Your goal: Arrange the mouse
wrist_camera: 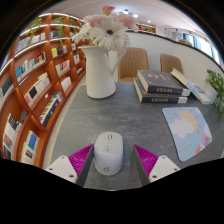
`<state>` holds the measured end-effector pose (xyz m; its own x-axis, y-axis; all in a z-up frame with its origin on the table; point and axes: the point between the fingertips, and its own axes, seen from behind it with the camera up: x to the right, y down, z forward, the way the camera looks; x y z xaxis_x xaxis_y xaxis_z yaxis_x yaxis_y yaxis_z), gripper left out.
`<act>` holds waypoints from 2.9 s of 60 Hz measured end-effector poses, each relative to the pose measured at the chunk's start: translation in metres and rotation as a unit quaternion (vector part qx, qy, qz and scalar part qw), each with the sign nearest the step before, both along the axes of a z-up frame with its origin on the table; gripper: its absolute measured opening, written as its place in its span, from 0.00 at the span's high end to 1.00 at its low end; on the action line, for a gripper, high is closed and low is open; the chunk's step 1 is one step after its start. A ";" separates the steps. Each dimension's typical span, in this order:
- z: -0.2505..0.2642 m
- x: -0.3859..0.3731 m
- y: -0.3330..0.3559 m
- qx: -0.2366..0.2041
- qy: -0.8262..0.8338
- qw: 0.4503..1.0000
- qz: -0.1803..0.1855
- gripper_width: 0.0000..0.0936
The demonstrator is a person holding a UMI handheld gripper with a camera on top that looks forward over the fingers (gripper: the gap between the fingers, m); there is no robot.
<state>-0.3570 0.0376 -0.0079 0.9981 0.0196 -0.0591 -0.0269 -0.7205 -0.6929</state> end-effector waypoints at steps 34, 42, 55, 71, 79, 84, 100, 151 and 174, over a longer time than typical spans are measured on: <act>0.002 -0.006 0.002 -0.056 0.026 0.998 0.034 0.61; 0.074 0.005 0.019 0.001 0.022 0.998 0.055 0.61; 0.267 0.080 0.062 0.162 -0.023 0.985 0.056 0.61; 0.305 0.222 0.094 0.190 -0.056 0.979 0.035 0.61; 0.227 0.283 0.095 0.119 -0.063 0.991 0.023 0.61; 0.154 0.299 0.084 0.062 -0.051 0.996 0.023 0.61; 0.005 0.304 0.046 -0.057 -0.016 0.998 0.031 0.61; 0.151 0.291 -0.012 0.028 -0.033 0.999 -0.022 0.08; 0.230 0.255 -0.100 0.086 -0.030 0.995 -0.036 0.08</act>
